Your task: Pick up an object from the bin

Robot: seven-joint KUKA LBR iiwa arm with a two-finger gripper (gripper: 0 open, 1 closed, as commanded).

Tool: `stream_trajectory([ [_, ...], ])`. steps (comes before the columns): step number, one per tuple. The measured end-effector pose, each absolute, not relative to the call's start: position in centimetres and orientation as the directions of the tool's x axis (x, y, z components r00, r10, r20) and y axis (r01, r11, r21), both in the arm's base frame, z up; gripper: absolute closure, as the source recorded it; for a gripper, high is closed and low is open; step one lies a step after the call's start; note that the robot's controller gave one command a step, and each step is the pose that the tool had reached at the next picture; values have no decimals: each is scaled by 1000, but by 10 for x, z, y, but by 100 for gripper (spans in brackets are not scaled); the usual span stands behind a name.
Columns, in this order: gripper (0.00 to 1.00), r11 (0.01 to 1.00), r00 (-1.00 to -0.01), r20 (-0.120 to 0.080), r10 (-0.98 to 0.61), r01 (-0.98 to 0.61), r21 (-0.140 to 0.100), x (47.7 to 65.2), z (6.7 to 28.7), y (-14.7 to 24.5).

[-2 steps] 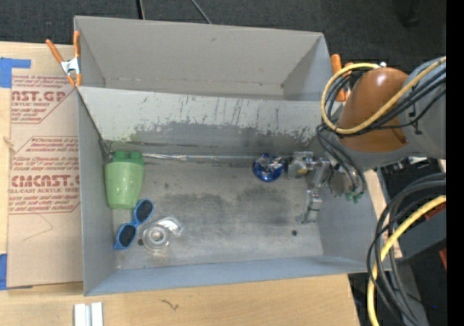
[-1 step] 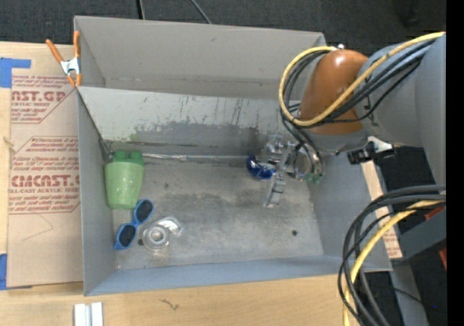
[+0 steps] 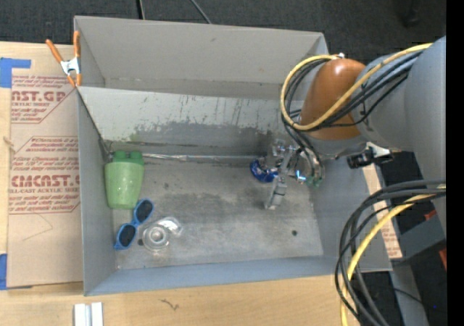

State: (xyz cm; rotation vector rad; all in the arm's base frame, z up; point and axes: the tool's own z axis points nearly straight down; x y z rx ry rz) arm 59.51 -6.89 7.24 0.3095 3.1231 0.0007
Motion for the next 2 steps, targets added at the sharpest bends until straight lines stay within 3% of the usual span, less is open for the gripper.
stream_trajectory([
  [1, 100, 981, -981, -9, 195, 195, 0, 597, 76, -69],
  [2, 100, 977, -977, -11, 213, 213, 1, 585, 201, -76],
])
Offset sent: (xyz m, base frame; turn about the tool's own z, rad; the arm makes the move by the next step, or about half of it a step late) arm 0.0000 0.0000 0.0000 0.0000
